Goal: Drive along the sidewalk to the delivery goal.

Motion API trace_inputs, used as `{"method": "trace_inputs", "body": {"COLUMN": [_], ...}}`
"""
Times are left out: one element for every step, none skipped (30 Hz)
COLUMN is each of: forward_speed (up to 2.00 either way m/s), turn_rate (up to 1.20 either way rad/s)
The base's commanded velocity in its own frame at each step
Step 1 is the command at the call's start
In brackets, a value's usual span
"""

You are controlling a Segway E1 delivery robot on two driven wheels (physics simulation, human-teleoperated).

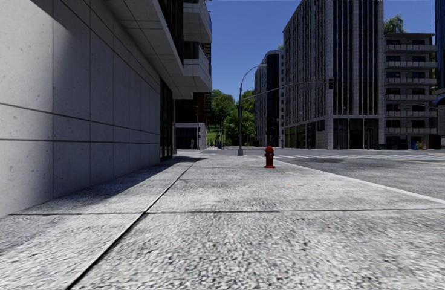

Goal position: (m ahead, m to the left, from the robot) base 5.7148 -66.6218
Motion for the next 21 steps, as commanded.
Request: {"method": "trace_inputs", "body": {"forward_speed": [2.00,2.00,2.00,2.00,2.00,2.00,2.00,2.00,2.00,2.00,2.00,2.00,2.00,2.00,2.00,2.00,2.00,2.00,2.00,2.00,2.00], "turn_rate": [0.00,0.00,0.00,0.00,0.00,0.00,0.00,0.00,0.00,0.00,0.00,0.00,0.00,0.00,0.00,0.00,0.00,0.00,0.00,0.00,0.00]}}
